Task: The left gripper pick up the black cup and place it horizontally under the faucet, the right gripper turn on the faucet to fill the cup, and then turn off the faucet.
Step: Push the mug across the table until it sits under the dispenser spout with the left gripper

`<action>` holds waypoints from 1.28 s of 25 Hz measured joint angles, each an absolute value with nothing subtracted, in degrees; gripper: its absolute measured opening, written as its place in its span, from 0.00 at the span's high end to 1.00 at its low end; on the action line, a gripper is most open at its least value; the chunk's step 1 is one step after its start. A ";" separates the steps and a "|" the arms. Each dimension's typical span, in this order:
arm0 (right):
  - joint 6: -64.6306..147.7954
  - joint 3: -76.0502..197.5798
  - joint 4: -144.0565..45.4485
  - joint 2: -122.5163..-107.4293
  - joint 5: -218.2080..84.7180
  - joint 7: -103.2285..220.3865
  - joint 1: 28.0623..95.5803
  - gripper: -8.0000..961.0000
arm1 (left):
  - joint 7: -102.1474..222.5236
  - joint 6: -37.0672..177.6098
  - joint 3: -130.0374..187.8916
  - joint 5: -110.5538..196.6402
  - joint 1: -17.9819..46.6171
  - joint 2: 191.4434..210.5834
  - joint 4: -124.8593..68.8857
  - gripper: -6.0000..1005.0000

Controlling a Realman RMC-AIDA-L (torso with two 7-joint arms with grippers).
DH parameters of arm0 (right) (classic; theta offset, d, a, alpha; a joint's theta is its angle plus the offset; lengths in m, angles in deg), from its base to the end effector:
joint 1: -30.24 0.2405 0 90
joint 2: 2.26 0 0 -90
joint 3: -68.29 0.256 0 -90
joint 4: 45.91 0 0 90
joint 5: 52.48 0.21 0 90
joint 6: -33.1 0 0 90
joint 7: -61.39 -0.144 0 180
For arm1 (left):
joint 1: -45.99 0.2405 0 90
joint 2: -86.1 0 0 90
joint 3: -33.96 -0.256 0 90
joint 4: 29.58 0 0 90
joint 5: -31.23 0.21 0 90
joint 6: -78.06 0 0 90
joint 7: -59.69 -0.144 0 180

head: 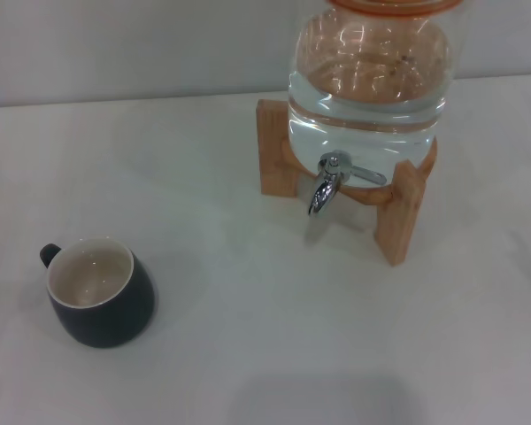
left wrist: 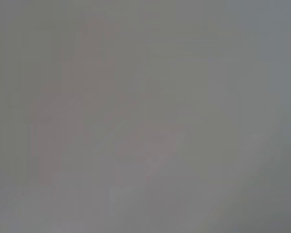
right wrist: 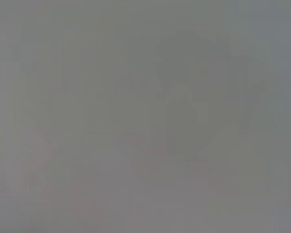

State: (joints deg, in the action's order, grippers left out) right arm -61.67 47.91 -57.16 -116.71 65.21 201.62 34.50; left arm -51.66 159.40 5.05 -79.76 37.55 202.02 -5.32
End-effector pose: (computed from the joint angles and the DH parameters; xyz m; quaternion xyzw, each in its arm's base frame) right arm 0.4074 0.1861 0.1080 -0.6028 0.2324 0.4041 0.6475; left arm -0.3957 0.2456 0.0992 -0.6389 -0.3731 -0.4493 0.5007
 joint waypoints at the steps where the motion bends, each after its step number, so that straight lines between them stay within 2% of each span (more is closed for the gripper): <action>1: -61.68 47.93 -57.16 -116.66 65.21 201.56 34.43 0.10 | -51.63 159.56 5.04 -79.70 37.55 202.02 -5.32 0.13; 12: -61.90 47.98 -57.16 -116.48 65.21 201.30 34.28 0.11 | -51.35 160.62 5.01 -79.45 37.69 201.97 -5.32 0.14; 16: -61.94 47.98 -57.16 -116.31 65.21 201.26 34.19 0.10 | -48.73 161.85 4.59 -76.88 37.73 200.44 -5.31 0.14; 23: -61.93 48.08 -57.16 -115.93 65.20 201.23 33.97 0.10 | -40.20 169.26 4.88 -66.53 37.84 195.78 -1.30 0.15; 30: -61.74 48.02 -57.16 -115.96 65.21 201.37 33.99 0.10 | -34.59 171.32 4.96 -52.25 37.04 192.42 2.87 0.16; 32: -61.69 48.02 -57.16 -116.09 65.20 201.53 34.10 0.10 | -33.68 170.68 4.97 -48.26 36.18 192.01 3.12 0.16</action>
